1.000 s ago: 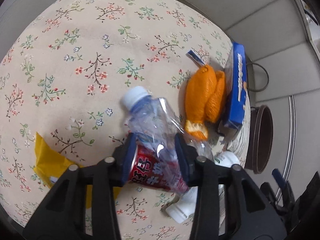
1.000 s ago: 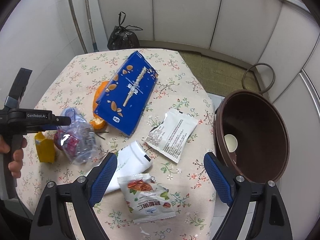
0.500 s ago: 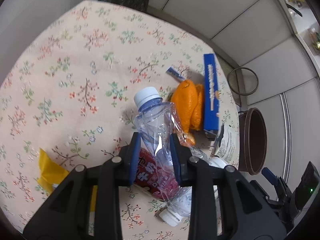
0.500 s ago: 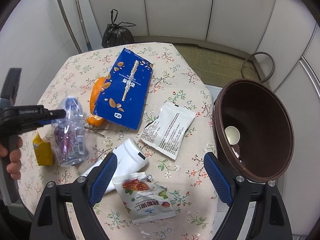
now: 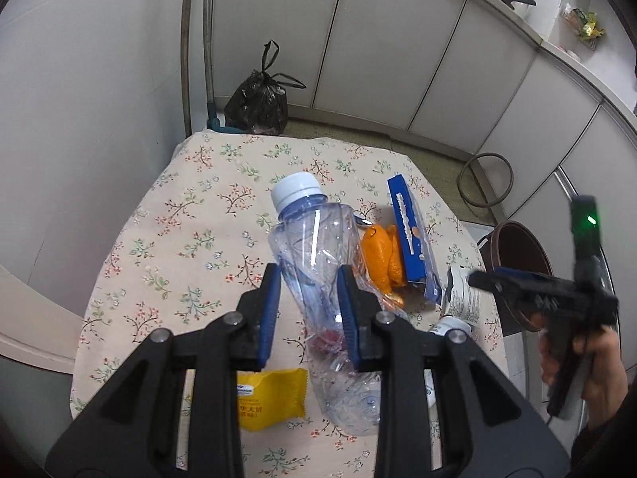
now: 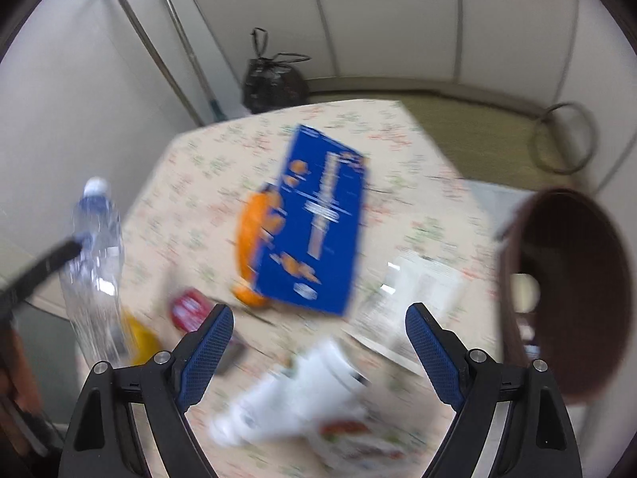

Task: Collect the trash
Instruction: 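Grasp the plastic water bottle with the left gripper while the right grasps the blue biscuit box, then carry the bottle and blue box over the brown bin and open both grippers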

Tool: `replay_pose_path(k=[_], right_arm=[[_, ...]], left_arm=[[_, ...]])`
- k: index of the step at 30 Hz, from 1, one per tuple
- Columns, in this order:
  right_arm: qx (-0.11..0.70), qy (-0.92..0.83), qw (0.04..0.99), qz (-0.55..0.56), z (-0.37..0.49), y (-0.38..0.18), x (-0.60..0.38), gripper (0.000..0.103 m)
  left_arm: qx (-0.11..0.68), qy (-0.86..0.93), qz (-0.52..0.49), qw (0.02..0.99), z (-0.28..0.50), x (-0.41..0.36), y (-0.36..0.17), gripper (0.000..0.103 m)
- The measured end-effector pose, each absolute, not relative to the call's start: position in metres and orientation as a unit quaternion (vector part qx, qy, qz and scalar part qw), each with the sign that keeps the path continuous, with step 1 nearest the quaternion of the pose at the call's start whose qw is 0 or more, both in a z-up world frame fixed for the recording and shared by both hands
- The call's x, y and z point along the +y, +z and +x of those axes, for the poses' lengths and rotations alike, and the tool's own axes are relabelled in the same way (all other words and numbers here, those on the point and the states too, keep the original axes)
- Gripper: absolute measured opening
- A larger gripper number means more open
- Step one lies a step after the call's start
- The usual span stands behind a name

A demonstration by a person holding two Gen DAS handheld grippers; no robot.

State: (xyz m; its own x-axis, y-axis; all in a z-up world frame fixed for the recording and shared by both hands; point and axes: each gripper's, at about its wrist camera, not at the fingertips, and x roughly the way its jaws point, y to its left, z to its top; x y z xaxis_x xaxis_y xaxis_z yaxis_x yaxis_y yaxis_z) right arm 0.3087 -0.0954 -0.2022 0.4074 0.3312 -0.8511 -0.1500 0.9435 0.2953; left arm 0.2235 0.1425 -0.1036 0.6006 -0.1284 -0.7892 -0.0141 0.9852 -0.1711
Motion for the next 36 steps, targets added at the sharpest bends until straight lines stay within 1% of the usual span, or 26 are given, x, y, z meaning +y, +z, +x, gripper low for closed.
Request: replay_pose_path(k=[3,9,13,19,21,25,31,36], right_arm=[[0.54,0.125,0.825,0.109,0.335,-0.214,-0.089,0.09],[0.562,0.1,0.815,0.097,0.379,-0.226,-0.06,0.09],[0.571,0.095,0.807,0.119,0.402,-0.242,-0.065,0.09],[0.586,0.119,0.779,0.189,0.413,-0.275,-0.089,0.09],[0.583,0.122,0.777,0.202,0.414,-0.282,-0.092,0.095],[0.578,0.129,0.773,0.227,0.412,-0.292,-0.094,0.095],[0.566,0.121,0.79,0.201,0.406,-0.283,-0.086,0.093],[0.547,0.119,0.805,0.2,0.393,-0.25,-0.099,0.093]], left_arm=[[0.449,-0.034,-0.086,0.889,0.223,0.149,-0.105,0.03],[0.453,-0.029,-0.098,0.885,0.225,0.155,-0.109,0.03],[0.458,-0.031,-0.11,0.882,0.225,0.159,-0.11,0.03],[0.46,-0.033,-0.113,0.88,0.226,0.159,-0.113,0.03],[0.461,-0.031,-0.114,0.879,0.227,0.159,-0.114,0.029],[0.464,-0.027,-0.114,0.878,0.229,0.159,-0.117,0.029],[0.455,-0.027,-0.112,0.883,0.228,0.156,-0.112,0.029],[0.443,-0.033,-0.112,0.889,0.224,0.153,-0.105,0.028]])
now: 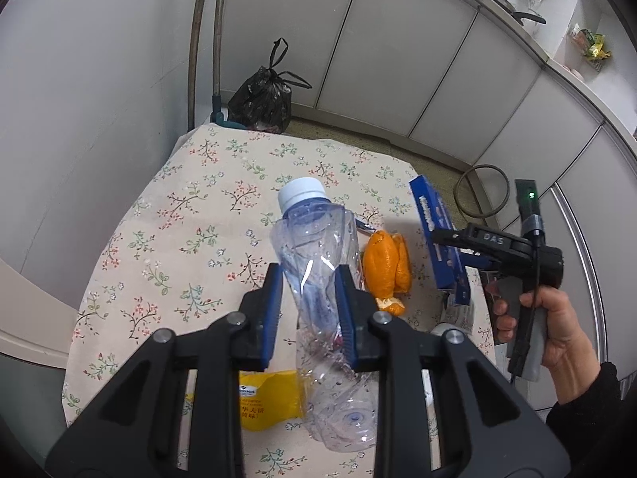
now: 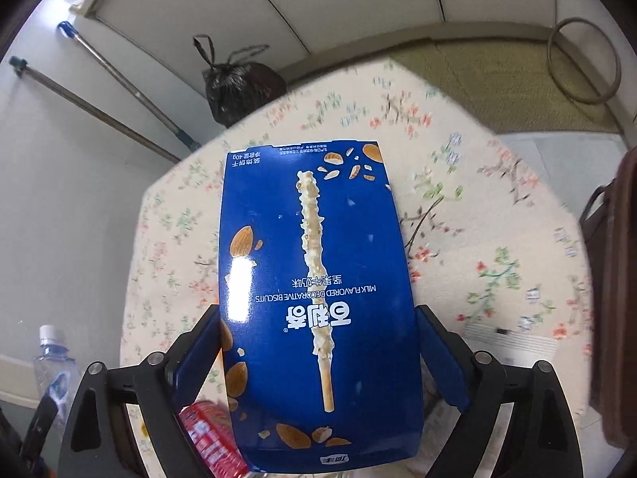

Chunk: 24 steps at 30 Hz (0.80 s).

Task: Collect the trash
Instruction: 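Carry the bottle and blue box over the brown bin and open both grippers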

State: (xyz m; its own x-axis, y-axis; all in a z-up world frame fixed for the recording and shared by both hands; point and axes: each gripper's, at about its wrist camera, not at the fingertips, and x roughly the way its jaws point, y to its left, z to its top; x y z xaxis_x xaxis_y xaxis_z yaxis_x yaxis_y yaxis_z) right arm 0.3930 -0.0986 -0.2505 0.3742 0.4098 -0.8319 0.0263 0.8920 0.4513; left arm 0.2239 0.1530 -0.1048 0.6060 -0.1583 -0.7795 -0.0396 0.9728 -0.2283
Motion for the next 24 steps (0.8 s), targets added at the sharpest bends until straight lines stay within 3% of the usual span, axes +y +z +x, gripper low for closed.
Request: replay_pose_path(k=[6,9,13,24], right_arm=[[0.522,0.104,0.824,0.194,0.363,-0.202,-0.129,0.093],[0.51,0.095,0.833,0.193,0.339,-0.176,-0.149,0.093],[0.494,0.081,0.845,0.189,0.31,-0.15,-0.178,0.094],[0.467,0.038,0.859,0.207,0.244,-0.136,-0.252,0.094]], left_arm=[[0.421,-0.048,-0.103,0.9,0.214,0.138,-0.088,0.026],[0.411,-0.063,-0.102,0.904,0.209,0.125,-0.079,0.017],[0.402,-0.084,-0.092,0.907,0.204,0.099,-0.073,0.017],[0.387,-0.134,-0.069,0.91,0.199,0.031,-0.064,0.017]])
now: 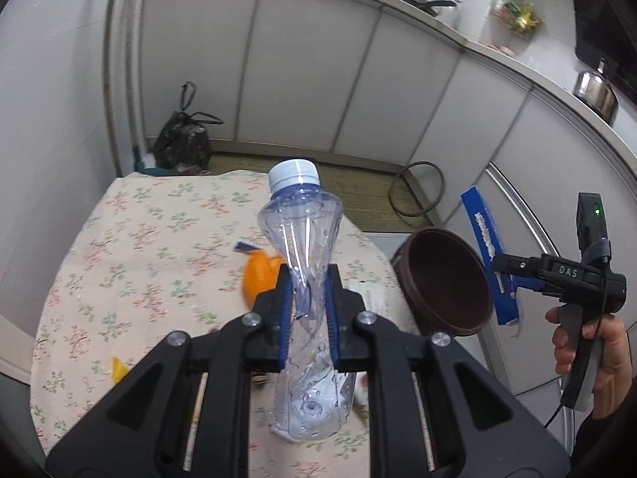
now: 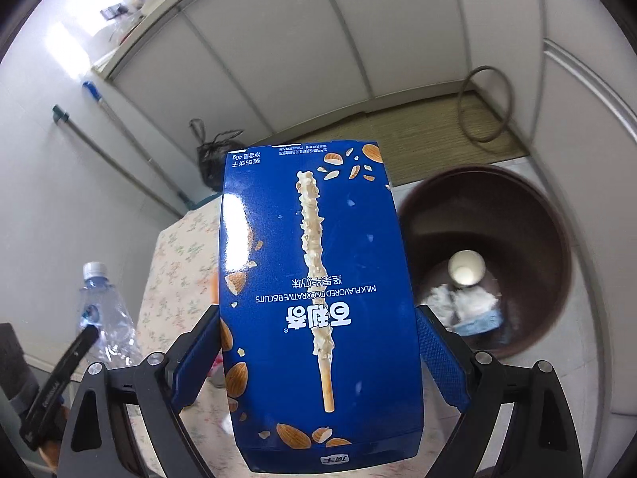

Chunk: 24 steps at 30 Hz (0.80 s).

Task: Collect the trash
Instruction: 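Carry the bottle and blue box over the brown bin and open both grippers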

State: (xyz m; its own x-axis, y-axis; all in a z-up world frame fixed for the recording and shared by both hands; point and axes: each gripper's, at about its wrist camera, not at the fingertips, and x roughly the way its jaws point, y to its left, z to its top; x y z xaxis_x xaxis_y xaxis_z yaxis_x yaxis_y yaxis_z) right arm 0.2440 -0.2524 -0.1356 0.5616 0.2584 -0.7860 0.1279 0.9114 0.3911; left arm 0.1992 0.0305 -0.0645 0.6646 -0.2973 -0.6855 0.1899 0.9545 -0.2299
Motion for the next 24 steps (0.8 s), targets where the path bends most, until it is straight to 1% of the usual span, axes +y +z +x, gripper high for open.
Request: replay_pose_path(k=[5,11,18,24], right_arm=[[0.463,0.009,0.858,0.223,0.234,-0.139,-0.293,0.094],[0.459,-0.019,0.86,0.224,0.227,-0.142,-0.332,0.094],[0.457,-0.045,0.857,0.235,0.234,-0.161,-0.37,0.094],[0.471,-0.062,0.851,0.225,0.249,-0.187,-0.386,0.094]], left_arm=[[0.377,-0.18,-0.044,0.908,0.204,-0.031,-0.064,0.017],[0.367,-0.241,-0.042,0.898,0.223,-0.105,-0.072,0.017],[0.367,-0.27,-0.021,0.89,0.246,-0.181,-0.11,0.017],[0.371,-0.263,-0.002,0.891,0.264,-0.213,-0.138,0.017]])
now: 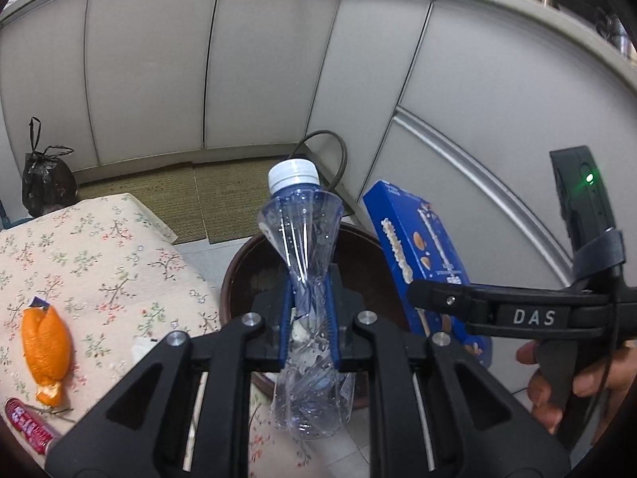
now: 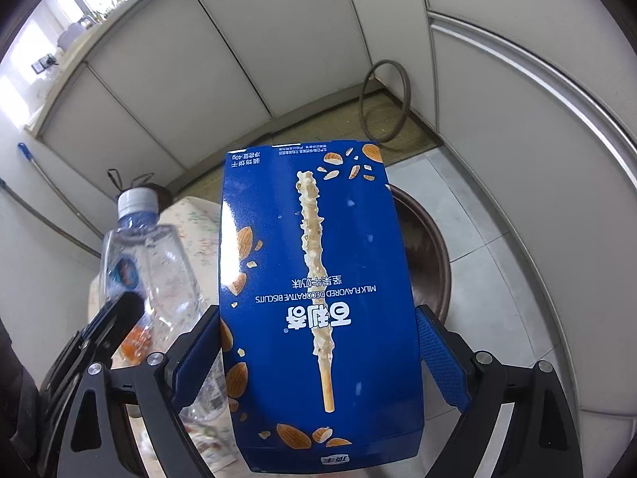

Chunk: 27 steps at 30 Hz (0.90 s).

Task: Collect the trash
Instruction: 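Carry the bottle and blue box over the brown bin and open both grippers, then move both grippers back over the table toward the yellow packet and wrapper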

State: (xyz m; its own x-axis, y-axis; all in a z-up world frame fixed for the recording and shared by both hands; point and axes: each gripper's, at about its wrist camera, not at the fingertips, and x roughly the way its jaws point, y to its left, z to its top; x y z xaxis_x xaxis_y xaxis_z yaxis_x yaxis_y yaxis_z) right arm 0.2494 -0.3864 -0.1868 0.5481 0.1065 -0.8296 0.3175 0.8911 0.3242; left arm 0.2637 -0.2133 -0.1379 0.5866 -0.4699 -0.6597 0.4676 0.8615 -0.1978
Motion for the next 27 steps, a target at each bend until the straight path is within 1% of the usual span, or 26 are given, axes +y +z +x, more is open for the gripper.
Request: replay_pose_path(k=[9,11,12,13,15,20,22,27], right_arm=[[0.483,-0.076,0.842,0.228,0.266,-0.212,-0.402,0.094],[0.485,-0.075,0.841,0.229,0.265,-0.214,-0.401,0.094],[0.485,-0.076,0.84,0.229,0.266,-0.216,-0.401,0.094],[0.486,-0.078,0.84,0.228,0.267,-0.217,-0.403,0.094],[0.487,-0.08,0.839,0.229,0.269,-0.219,-0.405,0.094],[0.492,-0.082,0.835,0.234,0.275,-0.222,-0.406,0.095],[0.491,-0.083,0.835,0.232,0.276,-0.221,-0.405,0.095],[0.488,-0.089,0.84,0.22,0.274,-0.211,-0.4,0.095]], left_arm=[[0.387,-0.253,0.005,0.887,0.278,-0.24,-0.167,0.018],[0.389,-0.251,0.003,0.886,0.279,-0.24,-0.168,0.02],[0.389,-0.25,0.004,0.886,0.279,-0.24,-0.167,0.027],[0.389,-0.25,0.005,0.887,0.278,-0.24,-0.167,0.037],[0.385,-0.246,0.008,0.89,0.276,-0.235,-0.163,0.049],[0.386,-0.24,0.012,0.891,0.273,-0.222,-0.154,0.053],[0.383,-0.236,0.013,0.893,0.268,-0.214,-0.149,0.06],[0.383,-0.225,0.026,0.895,0.261,-0.191,-0.14,0.064]])
